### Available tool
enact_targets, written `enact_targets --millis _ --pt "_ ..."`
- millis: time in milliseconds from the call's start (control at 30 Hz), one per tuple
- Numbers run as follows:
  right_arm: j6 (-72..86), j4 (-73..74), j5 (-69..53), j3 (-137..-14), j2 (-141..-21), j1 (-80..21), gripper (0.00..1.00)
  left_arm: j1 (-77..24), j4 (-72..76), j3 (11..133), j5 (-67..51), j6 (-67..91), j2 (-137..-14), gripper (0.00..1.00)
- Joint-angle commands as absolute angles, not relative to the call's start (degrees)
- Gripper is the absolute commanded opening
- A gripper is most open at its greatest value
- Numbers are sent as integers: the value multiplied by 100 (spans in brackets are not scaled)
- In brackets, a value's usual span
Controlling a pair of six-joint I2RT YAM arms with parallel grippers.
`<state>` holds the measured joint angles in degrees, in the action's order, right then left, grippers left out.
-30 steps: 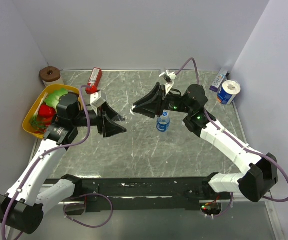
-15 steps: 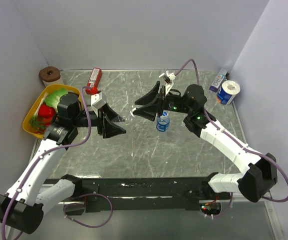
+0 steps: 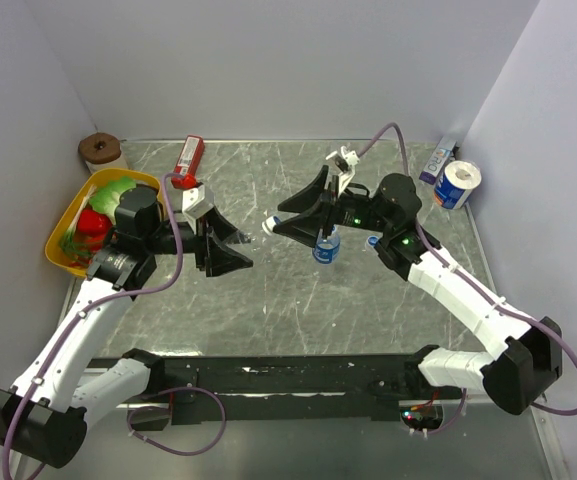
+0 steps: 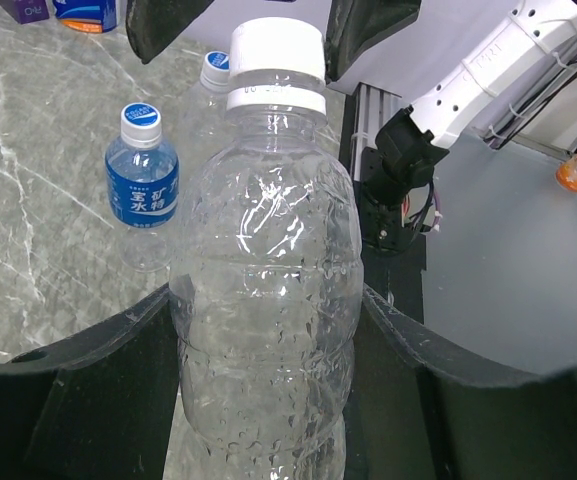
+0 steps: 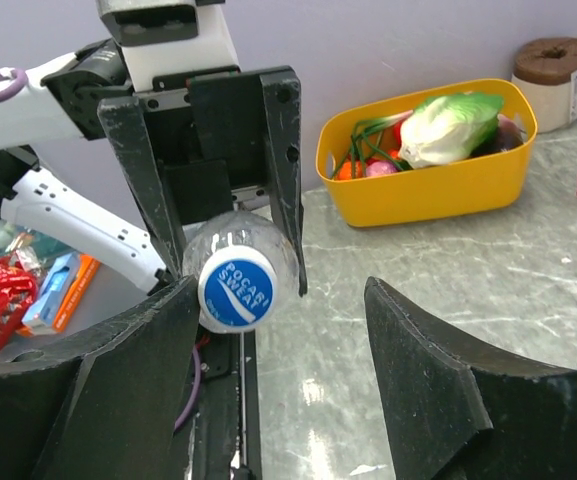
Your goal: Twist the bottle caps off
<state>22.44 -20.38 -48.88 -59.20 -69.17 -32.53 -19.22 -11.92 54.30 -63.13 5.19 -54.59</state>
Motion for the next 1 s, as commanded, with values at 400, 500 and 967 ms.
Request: enact_targets --millis 400,500,967 --pt "2627 -126 -4167 -6695 -6512 -2945 100 -1969 -940 5687 -5995 159 -5124 38" --pt "3135 229 -4182 -7101 -6758 -2883 98 -2056 -1037 5686 -5346 62 -5124 38" --pt "3946 132 -3885 -7471 -7488 -3164 86 -2777 -1327 5695 -3218 -211 -5115 38"
